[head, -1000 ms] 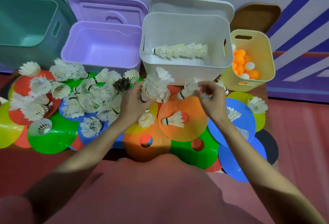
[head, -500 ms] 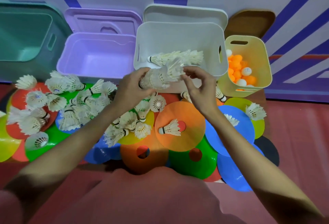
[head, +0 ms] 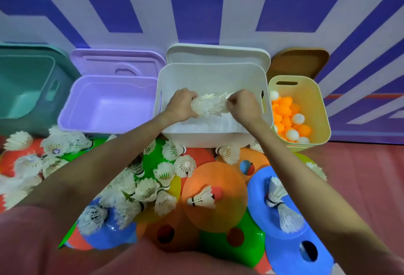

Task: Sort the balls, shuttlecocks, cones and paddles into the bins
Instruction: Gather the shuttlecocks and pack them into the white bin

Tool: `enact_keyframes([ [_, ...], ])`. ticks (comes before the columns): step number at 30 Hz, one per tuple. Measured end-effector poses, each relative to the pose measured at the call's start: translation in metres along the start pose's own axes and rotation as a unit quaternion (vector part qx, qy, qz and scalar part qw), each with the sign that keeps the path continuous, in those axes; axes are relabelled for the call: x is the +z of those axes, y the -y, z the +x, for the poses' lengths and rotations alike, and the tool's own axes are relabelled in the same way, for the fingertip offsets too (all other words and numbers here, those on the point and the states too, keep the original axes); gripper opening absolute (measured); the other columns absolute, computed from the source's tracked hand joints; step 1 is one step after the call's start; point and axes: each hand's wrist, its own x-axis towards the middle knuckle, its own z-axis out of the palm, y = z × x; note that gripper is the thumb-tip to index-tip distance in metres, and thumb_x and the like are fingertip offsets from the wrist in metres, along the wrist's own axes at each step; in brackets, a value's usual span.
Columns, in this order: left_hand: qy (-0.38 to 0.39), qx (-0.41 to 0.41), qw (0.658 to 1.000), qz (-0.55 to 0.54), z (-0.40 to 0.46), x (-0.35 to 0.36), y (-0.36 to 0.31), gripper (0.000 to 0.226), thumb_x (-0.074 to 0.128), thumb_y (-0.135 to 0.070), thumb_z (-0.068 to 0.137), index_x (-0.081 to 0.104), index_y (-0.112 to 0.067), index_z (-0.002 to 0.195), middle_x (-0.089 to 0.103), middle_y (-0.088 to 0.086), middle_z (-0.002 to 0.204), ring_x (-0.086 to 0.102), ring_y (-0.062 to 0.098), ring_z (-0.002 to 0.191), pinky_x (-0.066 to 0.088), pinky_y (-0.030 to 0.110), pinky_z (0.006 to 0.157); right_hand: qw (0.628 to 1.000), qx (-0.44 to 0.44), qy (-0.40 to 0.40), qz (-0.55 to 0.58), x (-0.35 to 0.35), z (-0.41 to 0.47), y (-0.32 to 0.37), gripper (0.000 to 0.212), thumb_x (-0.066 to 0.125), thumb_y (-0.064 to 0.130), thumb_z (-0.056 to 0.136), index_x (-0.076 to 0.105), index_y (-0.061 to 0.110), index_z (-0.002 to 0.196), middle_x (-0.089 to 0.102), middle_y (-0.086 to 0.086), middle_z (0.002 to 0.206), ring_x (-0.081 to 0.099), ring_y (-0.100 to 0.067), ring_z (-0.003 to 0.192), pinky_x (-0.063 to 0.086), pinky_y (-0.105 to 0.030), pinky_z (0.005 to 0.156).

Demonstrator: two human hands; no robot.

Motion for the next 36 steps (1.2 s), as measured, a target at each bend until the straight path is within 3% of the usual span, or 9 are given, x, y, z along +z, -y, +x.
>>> enact_keyframes([
  [3,0.054,-0.018,0.998,0.013,0.009,0.016,0.010,0.053,0.087,-0.024,0.061,0.064,-0.002,0.104,0.059,0.015,0.100,0.054,0.030,0.096,0.033,0.028,0.073,0.997,0.056,0.054,0.001,0.020,0.020,-0.006,0.021,0.055,0.004,0.077,0.059,-0.004,0.058,0.051,-0.017,0.054,0.054,-0.033,0.055,0.045,-0.031,0.053],
  [7,0.096,-0.036,0.994,0.040,0.023,0.031,0.028,0.047,0.085,-0.023,0.064,0.063,0.000,0.099,0.061,0.016,0.100,0.053,0.031,0.100,0.032,0.029,0.073,0.983,0.089,0.159,0.005,0.052,0.041,-0.012,0.015,0.054,0.002,0.076,0.068,-0.002,0.080,0.069,-0.019,0.080,0.069,-0.032,0.075,0.059,-0.040,0.069],
  [12,0.124,-0.042,0.987,0.092,0.036,0.042,0.041,0.040,0.079,-0.025,0.071,0.064,-0.002,0.101,0.059,0.016,0.108,0.054,0.030,0.104,0.039,0.030,0.082,0.968,0.069,0.231,-0.068,0.069,0.048,0.000,0.016,0.049,-0.005,0.081,0.045,0.007,0.070,0.063,-0.012,0.091,0.065,-0.030,0.088,0.045,-0.029,0.064],
  [14,0.130,-0.036,0.984,0.116,0.039,0.046,0.043,0.042,0.078,-0.024,0.072,0.062,-0.002,0.104,0.057,0.016,0.109,0.054,0.031,0.104,0.042,0.033,0.086,0.960,0.062,0.258,-0.084,0.072,0.050,0.001,0.012,0.046,-0.004,0.083,0.047,0.007,0.080,0.059,-0.012,0.096,0.060,-0.030,0.089,0.042,-0.030,0.066],
  [19,0.128,-0.026,0.976,0.173,0.041,0.050,0.043,0.036,0.068,-0.013,0.079,0.055,-0.002,0.110,0.050,0.017,0.115,0.052,0.032,0.108,0.048,0.040,0.088,0.948,0.057,0.303,-0.077,0.072,0.050,-0.003,0.015,0.040,-0.004,0.085,0.042,0.006,0.075,0.048,-0.010,0.090,0.050,-0.027,0.084,0.038,-0.029,0.066],
  [25,0.146,-0.041,0.959,0.240,0.036,0.042,0.036,0.038,0.067,-0.015,0.080,0.052,-0.007,0.114,0.052,0.012,0.116,0.054,0.027,0.108,0.048,0.035,0.079,0.930,0.041,0.352,-0.094,0.063,0.045,-0.002,0.026,0.045,0.002,0.088,0.035,0.010,0.065,0.046,-0.007,0.074,0.048,-0.025,0.078,0.030,-0.023,0.046],
  [28,0.119,-0.055,0.973,0.191,0.032,0.028,0.027,0.038,0.065,-0.018,0.083,0.055,-0.007,0.118,0.053,0.014,0.118,0.055,0.030,0.107,0.050,0.037,0.082,0.937,0.008,0.328,-0.122,0.051,0.037,0.002,0.007,0.048,0.007,0.090,0.051,0.001,0.092,0.056,-0.016,0.104,0.055,-0.030,0.095,0.040,-0.026,0.064],
  [30,0.079,-0.047,0.987,0.131,0.022,0.016,0.020,0.041,0.063,-0.026,0.085,0.055,-0.009,0.122,0.054,0.013,0.122,0.053,0.030,0.112,0.048,0.039,0.090,0.950,-0.022,0.285,-0.123,0.041,0.026,0.005,0.026,0.051,0.013,0.092,0.048,-0.002,0.114,0.053,-0.019,0.117,0.052,-0.034,0.107,0.040,-0.032,0.076],
  [36,-0.172,0.095,0.979,-0.058,-0.063,-0.019,-0.005,0.025,0.064,-0.020,0.087,0.062,-0.012,0.110,0.065,0.001,0.101,0.060,0.013,0.091,0.050,0.031,0.077,0.984,-0.138,0.084,0.077,0.010,-0.042,0.018,0.037,0.054,0.014,0.091,0.050,0.004,0.127,0.054,-0.014,0.115,0.056,-0.026,0.103,0.047,-0.036,0.086],
])
